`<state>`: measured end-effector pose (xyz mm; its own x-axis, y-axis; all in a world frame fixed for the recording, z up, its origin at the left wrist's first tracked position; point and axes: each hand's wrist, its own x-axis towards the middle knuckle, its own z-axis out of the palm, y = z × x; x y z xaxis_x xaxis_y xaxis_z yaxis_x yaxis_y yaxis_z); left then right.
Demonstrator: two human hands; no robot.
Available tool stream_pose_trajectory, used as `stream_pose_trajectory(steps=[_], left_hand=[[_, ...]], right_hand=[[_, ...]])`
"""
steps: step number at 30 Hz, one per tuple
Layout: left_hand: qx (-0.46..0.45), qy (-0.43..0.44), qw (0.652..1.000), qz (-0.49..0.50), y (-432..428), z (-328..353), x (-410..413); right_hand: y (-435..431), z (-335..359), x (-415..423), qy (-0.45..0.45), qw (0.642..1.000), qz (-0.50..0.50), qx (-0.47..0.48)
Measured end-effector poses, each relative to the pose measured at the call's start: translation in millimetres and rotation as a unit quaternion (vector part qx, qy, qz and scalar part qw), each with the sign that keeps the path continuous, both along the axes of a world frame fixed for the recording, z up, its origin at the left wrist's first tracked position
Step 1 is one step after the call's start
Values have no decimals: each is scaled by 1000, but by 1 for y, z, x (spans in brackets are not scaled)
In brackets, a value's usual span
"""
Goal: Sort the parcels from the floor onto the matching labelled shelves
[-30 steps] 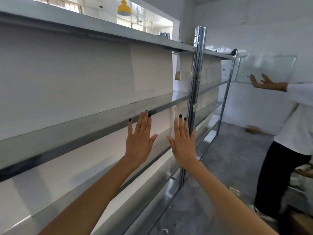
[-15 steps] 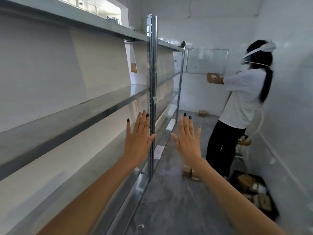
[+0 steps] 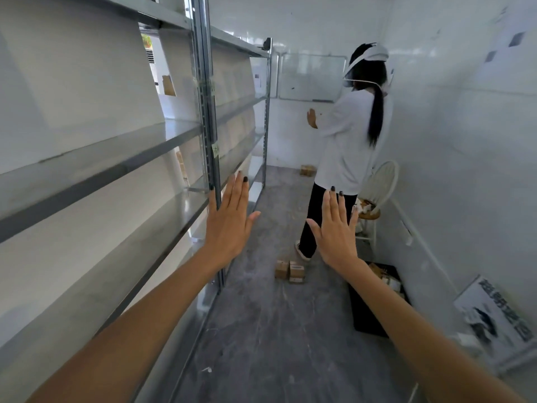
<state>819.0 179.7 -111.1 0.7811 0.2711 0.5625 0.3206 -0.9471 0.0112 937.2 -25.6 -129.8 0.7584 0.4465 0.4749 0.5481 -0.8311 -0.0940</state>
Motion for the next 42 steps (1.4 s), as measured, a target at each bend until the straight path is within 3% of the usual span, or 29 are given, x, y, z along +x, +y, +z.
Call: stream_pose_trajectory(steps=[16,27,42], left_hand=[[1,-2,1000,-17,-32,-15,100],[16,49,998,-38,1,-34,137],[42,47,995,-70,45,-35,181]], right_hand=[[-34,-10,92,-22,1000,-3,-16],[-19,-25,121,5,1000,-7,4],[23,-39,151,37,999,-34,-10]])
